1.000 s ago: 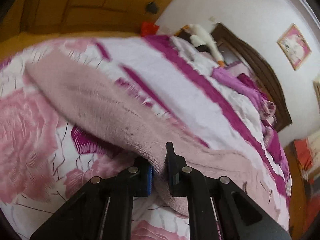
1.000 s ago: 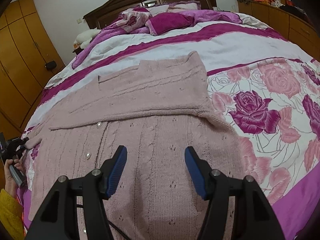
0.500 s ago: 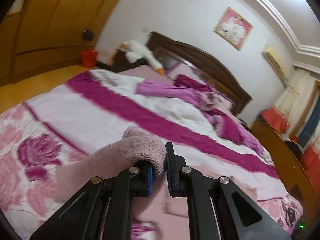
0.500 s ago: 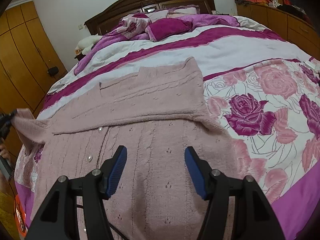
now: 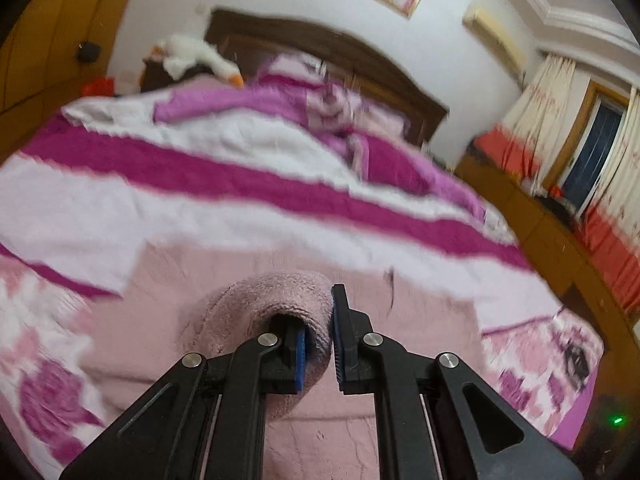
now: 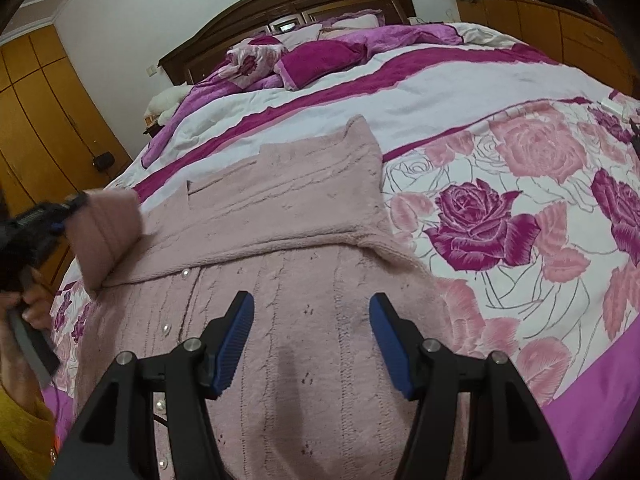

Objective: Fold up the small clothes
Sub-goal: 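Fold the held sleeve across the cardigan body with the left gripper and release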

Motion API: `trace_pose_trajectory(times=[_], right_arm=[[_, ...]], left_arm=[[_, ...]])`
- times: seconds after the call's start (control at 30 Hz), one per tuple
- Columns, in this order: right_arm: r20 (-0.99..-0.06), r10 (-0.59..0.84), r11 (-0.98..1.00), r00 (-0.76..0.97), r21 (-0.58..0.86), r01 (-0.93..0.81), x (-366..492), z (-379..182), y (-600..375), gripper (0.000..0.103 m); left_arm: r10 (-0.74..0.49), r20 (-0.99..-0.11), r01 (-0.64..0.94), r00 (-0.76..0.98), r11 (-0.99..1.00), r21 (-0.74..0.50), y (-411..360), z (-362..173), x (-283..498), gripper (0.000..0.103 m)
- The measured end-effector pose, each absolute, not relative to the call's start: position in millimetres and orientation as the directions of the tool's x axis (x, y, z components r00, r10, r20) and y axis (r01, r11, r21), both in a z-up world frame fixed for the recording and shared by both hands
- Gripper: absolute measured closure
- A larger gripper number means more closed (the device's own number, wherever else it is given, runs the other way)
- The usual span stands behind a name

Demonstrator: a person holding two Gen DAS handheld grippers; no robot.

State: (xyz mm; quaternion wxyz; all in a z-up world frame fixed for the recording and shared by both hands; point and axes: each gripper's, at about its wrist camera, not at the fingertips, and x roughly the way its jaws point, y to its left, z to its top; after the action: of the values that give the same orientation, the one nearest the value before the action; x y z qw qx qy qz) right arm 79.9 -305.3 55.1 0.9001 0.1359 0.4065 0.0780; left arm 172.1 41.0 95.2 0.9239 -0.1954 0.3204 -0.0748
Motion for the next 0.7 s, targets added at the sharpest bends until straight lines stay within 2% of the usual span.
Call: trace_pose_trajectory(times=[0.3, 0.53, 0.7], right_arm=[[-0.726, 0.272, 0.938, 0.632, 0.347, -0.005, 84.2, 39.9, -314.5, 0.04], [-0.734, 0.264, 0.948, 0.625, 0.316, -0.03, 87.0, 44.8, -305.5, 0.04], [-0.731, 0.269, 0.957, 0.627, 0.274, -0.091, 91.0, 61.2, -282.7, 0.04]], left_arm=[[-0.275, -0.752, 0.011, 0.599, 0.942, -0.336, 2.5, 24.7, 181.9, 0.103], [-0.249, -0.784, 0.006, 0.569, 0.954, -0.299, 5.5, 38.2, 158.7, 0.103], [-0.224, -0.785, -0.032, 0.578, 0.955, -0.296, 32.8, 59.6, 125.2, 0.098]])
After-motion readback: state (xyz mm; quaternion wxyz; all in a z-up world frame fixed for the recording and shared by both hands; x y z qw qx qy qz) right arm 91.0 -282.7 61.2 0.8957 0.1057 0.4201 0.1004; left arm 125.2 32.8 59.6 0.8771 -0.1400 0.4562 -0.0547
